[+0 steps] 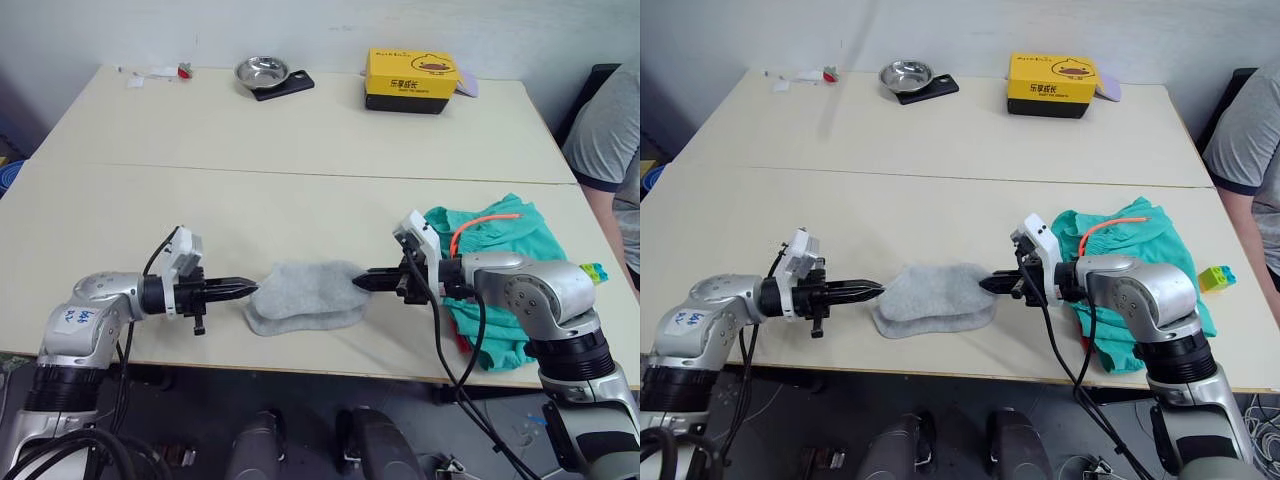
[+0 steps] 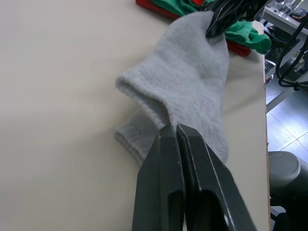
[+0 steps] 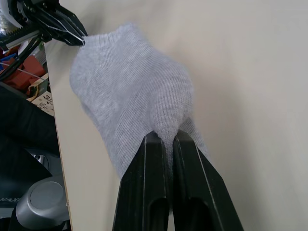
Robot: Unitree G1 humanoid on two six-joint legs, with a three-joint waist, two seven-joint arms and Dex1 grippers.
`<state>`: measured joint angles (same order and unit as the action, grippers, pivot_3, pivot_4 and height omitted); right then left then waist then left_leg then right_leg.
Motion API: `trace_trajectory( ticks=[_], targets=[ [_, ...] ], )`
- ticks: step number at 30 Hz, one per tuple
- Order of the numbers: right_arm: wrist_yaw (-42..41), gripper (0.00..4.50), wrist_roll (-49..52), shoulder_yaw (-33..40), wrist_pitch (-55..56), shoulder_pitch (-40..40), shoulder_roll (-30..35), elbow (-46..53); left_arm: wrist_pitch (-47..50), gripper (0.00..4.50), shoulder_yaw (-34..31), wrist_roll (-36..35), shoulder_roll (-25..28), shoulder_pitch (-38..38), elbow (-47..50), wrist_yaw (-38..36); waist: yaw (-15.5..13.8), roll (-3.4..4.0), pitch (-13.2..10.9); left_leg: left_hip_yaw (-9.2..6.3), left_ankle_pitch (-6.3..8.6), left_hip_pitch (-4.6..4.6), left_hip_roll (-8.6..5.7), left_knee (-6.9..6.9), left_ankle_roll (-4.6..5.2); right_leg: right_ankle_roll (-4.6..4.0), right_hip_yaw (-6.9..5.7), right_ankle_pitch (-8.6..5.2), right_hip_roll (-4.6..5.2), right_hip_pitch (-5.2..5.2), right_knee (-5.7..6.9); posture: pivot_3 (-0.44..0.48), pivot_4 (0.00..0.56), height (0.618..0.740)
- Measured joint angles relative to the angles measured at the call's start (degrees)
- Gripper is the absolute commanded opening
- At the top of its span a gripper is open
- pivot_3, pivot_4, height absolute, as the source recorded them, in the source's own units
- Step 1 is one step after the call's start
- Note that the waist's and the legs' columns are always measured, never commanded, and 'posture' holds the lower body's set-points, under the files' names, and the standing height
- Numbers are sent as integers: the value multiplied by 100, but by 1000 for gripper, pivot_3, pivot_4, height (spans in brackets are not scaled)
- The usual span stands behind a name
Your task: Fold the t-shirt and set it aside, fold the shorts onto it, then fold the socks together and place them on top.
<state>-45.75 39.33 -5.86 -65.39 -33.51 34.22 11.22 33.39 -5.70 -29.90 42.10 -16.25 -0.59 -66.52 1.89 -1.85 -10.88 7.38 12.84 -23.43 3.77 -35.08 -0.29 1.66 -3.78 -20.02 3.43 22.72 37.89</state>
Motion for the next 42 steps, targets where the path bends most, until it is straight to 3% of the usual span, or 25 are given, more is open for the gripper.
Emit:
trace_trajectory(
  ticks=[5,33,35,36,39,42],
  targets=[
    [132,37,141,-23,-370,-13,-135,50,243,0,-159,-137,75,430,427,185,-4,0,0,-3,1,2,1,1,-1,0,0,0,1,-1,0,0,150,740],
    [86,37,-536,-577,310,230,-311,-42,74,0,-232,-58,223,779,421,326,16,2,-1,1,6,0,1,11,-4,-1,2,0,3,2,-11,0,150,740],
    [38,510,-564,-625,348,232,-310,-43,51,0,-273,-66,157,778,420,393,16,2,-1,0,7,0,1,10,-3,-1,2,0,3,2,-11,0,150,740],
    [17,710,-568,-640,381,238,-309,-43,50,204,-276,-70,136,778,419,424,15,2,-1,0,7,0,1,11,-3,-1,2,0,3,2,-12,0,150,740],
    [-67,1673,-662,-640,624,345,-268,-38,-18,886,-340,-78,57,777,413,539,6,2,-1,0,7,-1,1,11,-2,-1,1,0,3,3,-13,0,150,740],
    [-183,2769,-789,-510,1193,544,-170,-34,-191,1856,-482,-78,57,778,415,577,-3,1,-1,1,8,-2,0,11,-2,-1,1,0,2,2,-16,0,150,740]
  ],
)
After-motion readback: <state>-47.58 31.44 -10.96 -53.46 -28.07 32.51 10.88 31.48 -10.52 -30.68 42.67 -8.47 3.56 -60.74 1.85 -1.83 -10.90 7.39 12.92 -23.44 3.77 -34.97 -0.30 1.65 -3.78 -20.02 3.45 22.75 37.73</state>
